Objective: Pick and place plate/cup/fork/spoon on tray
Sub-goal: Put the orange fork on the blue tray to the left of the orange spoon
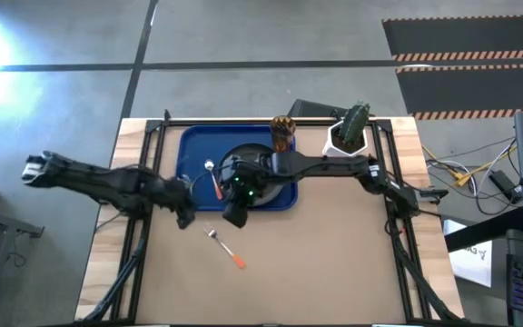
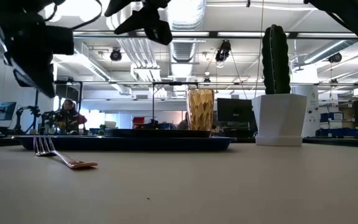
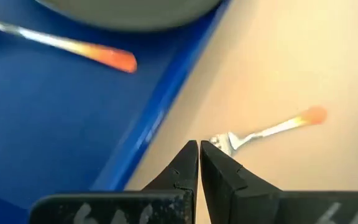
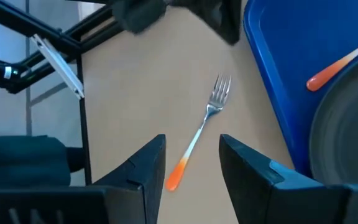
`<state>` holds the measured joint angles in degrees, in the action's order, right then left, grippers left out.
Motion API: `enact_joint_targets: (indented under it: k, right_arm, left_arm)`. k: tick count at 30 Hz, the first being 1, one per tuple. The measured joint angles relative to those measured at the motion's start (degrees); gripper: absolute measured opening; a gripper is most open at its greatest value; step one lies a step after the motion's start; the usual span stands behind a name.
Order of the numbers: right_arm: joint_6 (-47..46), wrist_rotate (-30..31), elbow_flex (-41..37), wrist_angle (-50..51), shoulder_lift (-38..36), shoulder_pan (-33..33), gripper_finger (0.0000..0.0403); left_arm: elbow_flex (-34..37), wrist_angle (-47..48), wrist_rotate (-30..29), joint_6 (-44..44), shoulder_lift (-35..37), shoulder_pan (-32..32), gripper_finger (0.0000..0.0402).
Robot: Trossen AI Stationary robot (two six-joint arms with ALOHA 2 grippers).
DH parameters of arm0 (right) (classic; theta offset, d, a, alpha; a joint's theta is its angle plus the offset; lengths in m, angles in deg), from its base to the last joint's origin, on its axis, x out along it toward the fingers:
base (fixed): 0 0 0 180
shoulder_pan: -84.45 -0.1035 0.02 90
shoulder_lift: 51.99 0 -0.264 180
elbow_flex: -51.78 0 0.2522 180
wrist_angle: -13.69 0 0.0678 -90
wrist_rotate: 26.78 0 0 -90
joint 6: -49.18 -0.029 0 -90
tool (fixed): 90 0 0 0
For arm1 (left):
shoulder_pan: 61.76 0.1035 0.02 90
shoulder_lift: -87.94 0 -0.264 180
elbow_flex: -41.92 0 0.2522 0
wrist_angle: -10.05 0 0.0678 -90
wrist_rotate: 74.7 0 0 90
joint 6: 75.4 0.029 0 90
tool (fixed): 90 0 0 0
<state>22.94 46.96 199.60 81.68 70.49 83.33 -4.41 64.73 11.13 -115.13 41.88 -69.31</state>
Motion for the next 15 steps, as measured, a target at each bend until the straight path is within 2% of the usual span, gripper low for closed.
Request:
enact_joint_targets:
  k: [6, 11, 15]
  right_arm:
    - [3.32, -0.25, 0.00, 1.63, -0.83, 0.68, 0.0139]
    - [5.43, -0.26, 0.00, 2.81, -0.87, 0.71, 0.0139]
    - [6.82, -2.08, 0.00, 2.80, -0.87, 0.63, 0.0139]
  left_arm:
    - [-0.05, -0.04, 0.13, -1.54, -9.04, -7.15, 0.0000]
    - [-0.99, -1.75, 3.13, -4.65, -13.98, -7.58, 0.0002]
    - [-1.78, -8.99, 4.11, -4.50, -16.03, -7.62, 0.0030]
